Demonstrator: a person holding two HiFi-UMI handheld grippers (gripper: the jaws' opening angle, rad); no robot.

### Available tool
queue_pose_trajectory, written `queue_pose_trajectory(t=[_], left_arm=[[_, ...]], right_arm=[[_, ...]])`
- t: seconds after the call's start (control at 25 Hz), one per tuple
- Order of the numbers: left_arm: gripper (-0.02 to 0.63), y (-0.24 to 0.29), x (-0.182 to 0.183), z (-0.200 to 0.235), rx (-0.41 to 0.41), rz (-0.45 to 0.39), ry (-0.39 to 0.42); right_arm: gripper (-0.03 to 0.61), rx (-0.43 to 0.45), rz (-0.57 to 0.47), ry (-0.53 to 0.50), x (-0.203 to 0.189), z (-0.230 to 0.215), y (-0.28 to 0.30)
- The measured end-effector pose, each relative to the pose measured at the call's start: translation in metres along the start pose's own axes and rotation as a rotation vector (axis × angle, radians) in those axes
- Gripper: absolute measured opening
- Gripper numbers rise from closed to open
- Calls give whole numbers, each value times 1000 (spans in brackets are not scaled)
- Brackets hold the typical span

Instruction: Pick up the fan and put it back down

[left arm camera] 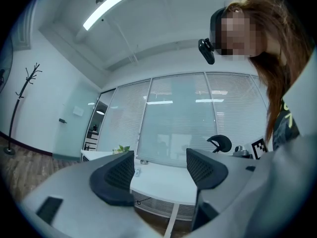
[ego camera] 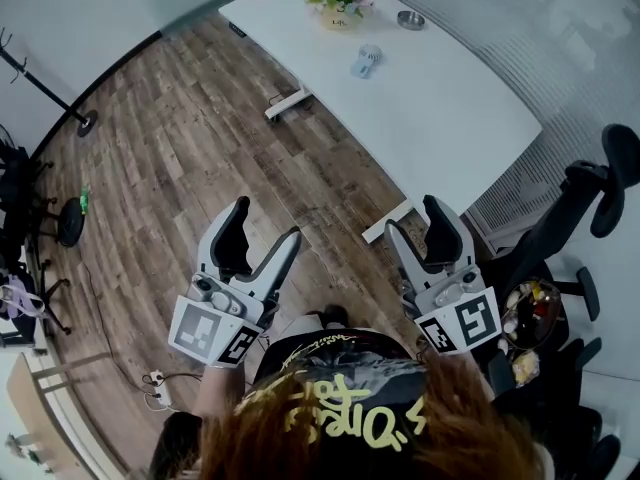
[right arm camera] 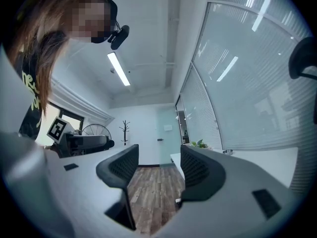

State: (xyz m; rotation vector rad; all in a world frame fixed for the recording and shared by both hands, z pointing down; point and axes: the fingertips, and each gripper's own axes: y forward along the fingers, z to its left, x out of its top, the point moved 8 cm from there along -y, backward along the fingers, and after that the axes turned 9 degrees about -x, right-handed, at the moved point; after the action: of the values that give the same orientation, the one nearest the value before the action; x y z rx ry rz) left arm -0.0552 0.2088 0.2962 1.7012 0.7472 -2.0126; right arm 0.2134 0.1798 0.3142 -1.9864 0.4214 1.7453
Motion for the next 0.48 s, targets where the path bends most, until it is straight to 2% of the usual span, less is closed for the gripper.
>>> queue_pose_trajectory(t=[0.32, 0.48], left_arm=[[325, -7, 5, 1, 24, -8, 6], [324, -10, 2, 6, 24, 14, -1]], right_arm=[[247, 34, 6, -7, 2, 1, 5], [247, 39, 14, -1, -1, 1, 12]])
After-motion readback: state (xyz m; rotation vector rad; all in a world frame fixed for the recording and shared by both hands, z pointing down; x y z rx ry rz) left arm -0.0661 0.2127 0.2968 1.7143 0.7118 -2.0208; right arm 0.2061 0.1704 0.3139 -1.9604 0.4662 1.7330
